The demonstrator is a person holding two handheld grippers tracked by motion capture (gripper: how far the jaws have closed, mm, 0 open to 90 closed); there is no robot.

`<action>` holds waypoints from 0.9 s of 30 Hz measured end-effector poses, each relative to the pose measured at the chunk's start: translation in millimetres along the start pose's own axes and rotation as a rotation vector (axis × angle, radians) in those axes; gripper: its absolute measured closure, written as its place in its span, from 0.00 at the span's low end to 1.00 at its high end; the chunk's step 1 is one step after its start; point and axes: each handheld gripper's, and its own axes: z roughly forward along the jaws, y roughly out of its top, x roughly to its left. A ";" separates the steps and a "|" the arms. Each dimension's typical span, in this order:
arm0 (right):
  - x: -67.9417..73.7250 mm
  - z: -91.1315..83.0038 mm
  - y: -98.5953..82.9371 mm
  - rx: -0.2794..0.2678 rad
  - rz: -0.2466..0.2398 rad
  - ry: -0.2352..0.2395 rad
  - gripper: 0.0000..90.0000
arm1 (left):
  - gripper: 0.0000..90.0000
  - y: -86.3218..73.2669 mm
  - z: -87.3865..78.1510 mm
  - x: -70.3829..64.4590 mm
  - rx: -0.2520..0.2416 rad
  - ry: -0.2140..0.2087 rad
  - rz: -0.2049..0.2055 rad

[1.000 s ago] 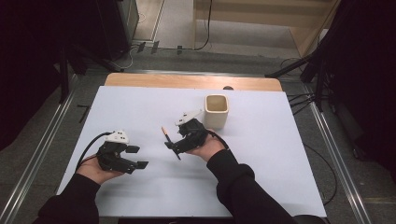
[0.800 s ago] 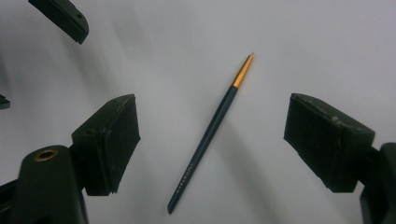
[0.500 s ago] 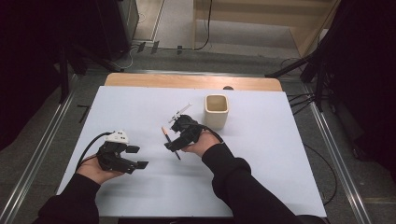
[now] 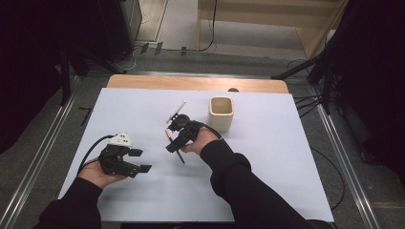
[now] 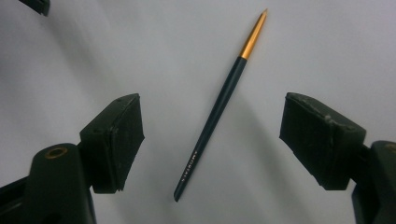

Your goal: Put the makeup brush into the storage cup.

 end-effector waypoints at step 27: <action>7.9 20.3 15.4 0.149 0.184 -0.083 0.32 | 0.31 -0.2 -0.2 0.0 0.002 0.001 0.001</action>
